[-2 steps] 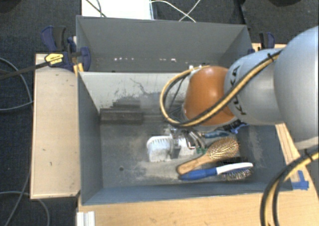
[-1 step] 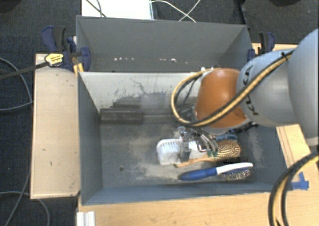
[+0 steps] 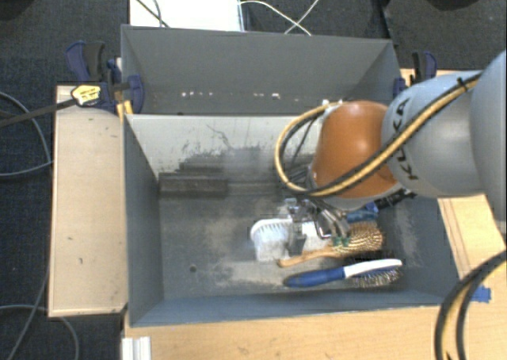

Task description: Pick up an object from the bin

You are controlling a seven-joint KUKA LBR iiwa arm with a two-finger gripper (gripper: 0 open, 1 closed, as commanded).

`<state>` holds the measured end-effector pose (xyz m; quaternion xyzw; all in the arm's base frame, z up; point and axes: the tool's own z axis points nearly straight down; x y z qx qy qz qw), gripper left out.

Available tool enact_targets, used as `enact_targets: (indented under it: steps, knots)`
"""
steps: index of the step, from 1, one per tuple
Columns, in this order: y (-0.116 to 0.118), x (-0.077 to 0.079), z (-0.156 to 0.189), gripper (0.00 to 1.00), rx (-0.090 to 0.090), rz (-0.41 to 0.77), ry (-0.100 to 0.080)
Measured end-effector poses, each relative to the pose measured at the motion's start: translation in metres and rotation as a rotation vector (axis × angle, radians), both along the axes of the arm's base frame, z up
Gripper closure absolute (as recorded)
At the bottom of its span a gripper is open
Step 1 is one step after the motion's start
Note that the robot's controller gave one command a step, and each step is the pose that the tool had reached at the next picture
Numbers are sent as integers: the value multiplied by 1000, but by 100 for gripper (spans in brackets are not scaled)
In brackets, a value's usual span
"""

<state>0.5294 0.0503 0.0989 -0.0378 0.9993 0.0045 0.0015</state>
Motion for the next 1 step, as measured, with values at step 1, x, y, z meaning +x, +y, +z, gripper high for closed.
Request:
enact_targets:
  steps: [1]
  knots:
    - [16, 20, 29, 100, -1, -25, -12]
